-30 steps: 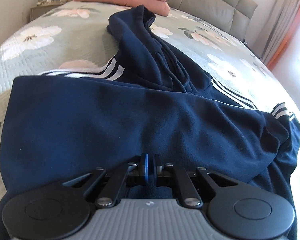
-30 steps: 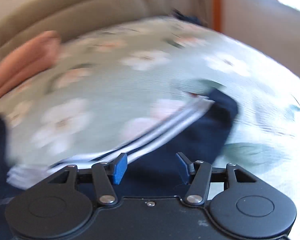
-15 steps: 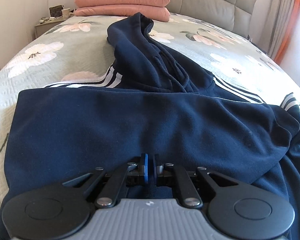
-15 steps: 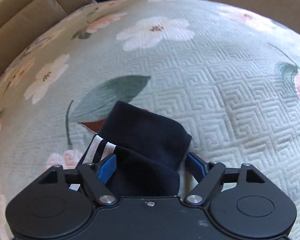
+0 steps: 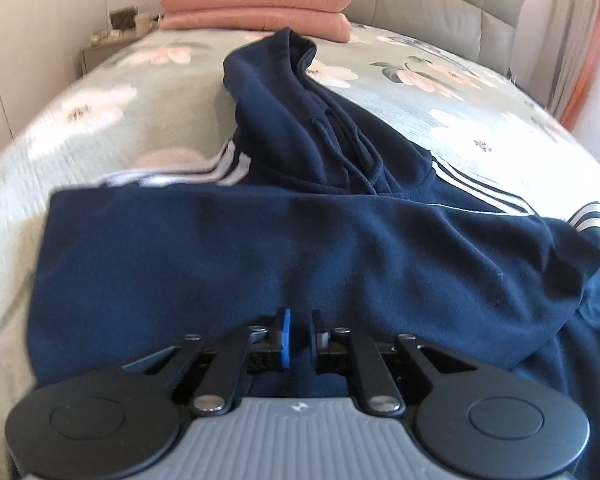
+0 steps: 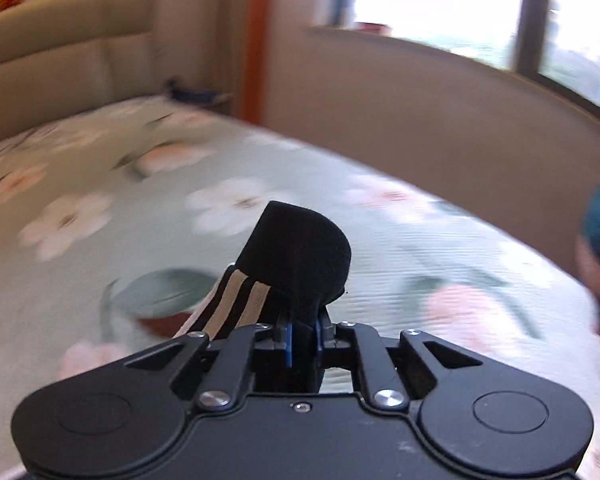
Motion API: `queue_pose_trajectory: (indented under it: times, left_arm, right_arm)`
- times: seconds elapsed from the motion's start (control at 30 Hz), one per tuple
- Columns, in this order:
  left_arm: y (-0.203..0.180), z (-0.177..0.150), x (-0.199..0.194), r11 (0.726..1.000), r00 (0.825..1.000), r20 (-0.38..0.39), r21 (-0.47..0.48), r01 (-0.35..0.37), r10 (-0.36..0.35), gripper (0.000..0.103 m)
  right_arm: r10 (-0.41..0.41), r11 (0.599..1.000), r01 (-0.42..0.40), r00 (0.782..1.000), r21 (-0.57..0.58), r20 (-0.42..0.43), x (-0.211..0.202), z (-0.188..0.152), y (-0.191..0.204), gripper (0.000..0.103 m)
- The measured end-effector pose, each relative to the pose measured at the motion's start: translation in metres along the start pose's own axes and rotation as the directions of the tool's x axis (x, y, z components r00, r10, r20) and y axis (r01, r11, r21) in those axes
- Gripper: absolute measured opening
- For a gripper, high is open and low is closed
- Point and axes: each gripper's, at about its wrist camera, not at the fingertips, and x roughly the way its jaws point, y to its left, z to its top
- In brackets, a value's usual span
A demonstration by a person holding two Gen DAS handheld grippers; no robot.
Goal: Fold large clothes
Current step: 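Grasp the other striped sleeve cuff with the right gripper and lift it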
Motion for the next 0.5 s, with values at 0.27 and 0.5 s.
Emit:
queue_pose_trajectory:
  times: [0.27,0.5]
  left_arm:
    - [0.009,-0.009,-0.026,0.999,0.999,0.044,-0.034,0.007,-0.005,0.030]
    - [0.035,0.000,-0.077,0.992,0.978,0.174,-0.037,0.123,-0.114,0.030]
  right_arm:
    - [0.074,0.997,-0.074,0.997,0.003,-0.020,-0.058,-0.024,-0.012,0.012]
    - [0.566,0.819,-0.544,0.818,-0.182,0.104,-0.252,-0.064,0.079,0.013]
